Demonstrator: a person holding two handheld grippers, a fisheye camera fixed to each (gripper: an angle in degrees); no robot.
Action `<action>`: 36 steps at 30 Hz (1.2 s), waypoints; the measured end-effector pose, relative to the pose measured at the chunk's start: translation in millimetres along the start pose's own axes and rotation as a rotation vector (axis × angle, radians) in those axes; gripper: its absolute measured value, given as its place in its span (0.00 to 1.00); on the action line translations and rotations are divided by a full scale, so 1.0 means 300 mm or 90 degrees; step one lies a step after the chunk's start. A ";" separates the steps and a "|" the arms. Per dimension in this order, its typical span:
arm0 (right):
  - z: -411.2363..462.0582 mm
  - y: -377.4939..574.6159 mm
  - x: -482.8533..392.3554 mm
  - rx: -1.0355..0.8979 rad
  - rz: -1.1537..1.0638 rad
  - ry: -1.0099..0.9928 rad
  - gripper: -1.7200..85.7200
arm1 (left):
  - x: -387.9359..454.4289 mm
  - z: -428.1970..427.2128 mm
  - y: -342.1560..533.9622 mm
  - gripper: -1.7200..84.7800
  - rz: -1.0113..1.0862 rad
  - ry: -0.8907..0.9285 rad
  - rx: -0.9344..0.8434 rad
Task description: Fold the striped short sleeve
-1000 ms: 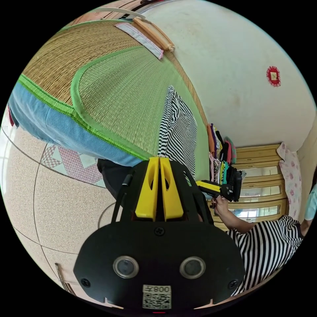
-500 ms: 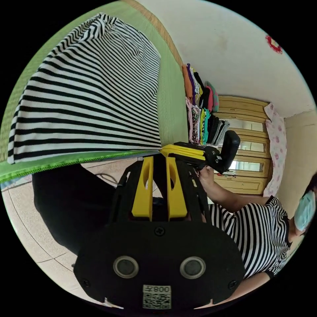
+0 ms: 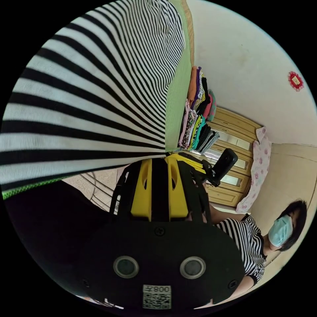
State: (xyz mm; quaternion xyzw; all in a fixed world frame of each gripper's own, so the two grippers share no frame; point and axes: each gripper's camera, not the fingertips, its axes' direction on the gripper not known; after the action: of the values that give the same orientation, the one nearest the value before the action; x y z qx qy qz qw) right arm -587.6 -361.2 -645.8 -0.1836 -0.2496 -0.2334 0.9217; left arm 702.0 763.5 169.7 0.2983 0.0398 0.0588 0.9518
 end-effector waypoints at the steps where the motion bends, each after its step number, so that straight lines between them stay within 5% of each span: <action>1: 0.006 0.005 0.009 -0.001 0.001 -0.002 0.02 | -0.008 -0.002 -0.003 0.10 -0.005 0.011 0.010; 10: 0.100 0.088 0.184 -0.002 0.045 -0.076 0.04 | -0.030 0.028 -0.009 0.05 -0.004 -0.015 0.020; 23: 0.279 0.185 0.612 0.092 0.233 -0.439 0.16 | -0.071 0.034 0.054 0.04 0.015 0.033 0.033; 36: 0.481 0.122 0.679 0.077 0.271 -0.528 0.07 | -0.139 0.029 0.149 0.04 0.020 0.050 0.031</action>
State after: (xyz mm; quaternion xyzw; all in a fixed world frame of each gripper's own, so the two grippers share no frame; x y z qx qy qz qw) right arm -466.4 -334.5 -426.1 -0.2545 -0.5667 0.0690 0.7806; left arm 657.6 789.2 204.0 0.3198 0.0734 0.0844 0.9409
